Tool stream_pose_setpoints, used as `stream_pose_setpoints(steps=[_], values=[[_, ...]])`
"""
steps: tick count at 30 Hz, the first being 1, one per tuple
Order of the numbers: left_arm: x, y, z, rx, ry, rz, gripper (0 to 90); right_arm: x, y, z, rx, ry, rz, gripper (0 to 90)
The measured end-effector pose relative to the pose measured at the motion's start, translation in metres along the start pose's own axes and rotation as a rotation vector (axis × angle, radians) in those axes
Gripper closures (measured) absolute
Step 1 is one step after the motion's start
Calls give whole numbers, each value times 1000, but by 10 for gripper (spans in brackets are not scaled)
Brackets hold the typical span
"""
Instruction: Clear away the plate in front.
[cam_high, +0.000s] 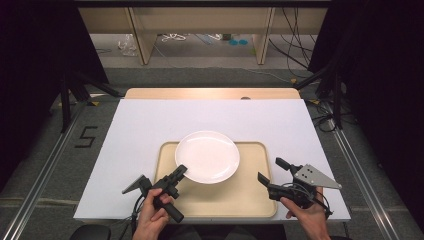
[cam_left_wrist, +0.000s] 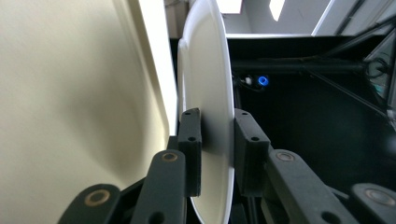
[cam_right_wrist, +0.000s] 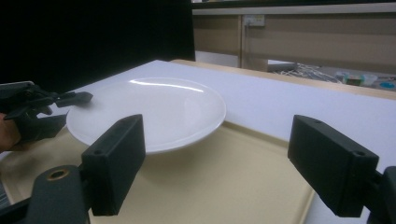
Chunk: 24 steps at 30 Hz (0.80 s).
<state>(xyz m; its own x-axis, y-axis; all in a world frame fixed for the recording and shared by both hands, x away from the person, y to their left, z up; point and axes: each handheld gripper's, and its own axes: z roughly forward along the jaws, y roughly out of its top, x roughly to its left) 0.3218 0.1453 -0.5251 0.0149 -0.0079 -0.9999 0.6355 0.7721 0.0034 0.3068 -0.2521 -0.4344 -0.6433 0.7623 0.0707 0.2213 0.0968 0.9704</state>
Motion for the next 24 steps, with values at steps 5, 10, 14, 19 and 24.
stream_pose_setpoints(steps=[5, 10, 14, 19, 24], values=[[-1, -8, 4, 26, -8, 13, 759, 1, -1, 0, 12, 2, 17, 199], [5, -9, 3, 26, 14, 4, 763, 0, -1, 0, 3, 8, 3, 199], [12, -5, 0, 19, 49, 8, 761, 0, -1, -1, 12, -2, 18, 199], [12, -6, -4, 7, 96, 50, 753, 0, -1, -1, 21, -7, 27, 199], [10, -12, -6, 16, 111, 63, 756, -1, -1, 1, 12, 4, 15, 199]])
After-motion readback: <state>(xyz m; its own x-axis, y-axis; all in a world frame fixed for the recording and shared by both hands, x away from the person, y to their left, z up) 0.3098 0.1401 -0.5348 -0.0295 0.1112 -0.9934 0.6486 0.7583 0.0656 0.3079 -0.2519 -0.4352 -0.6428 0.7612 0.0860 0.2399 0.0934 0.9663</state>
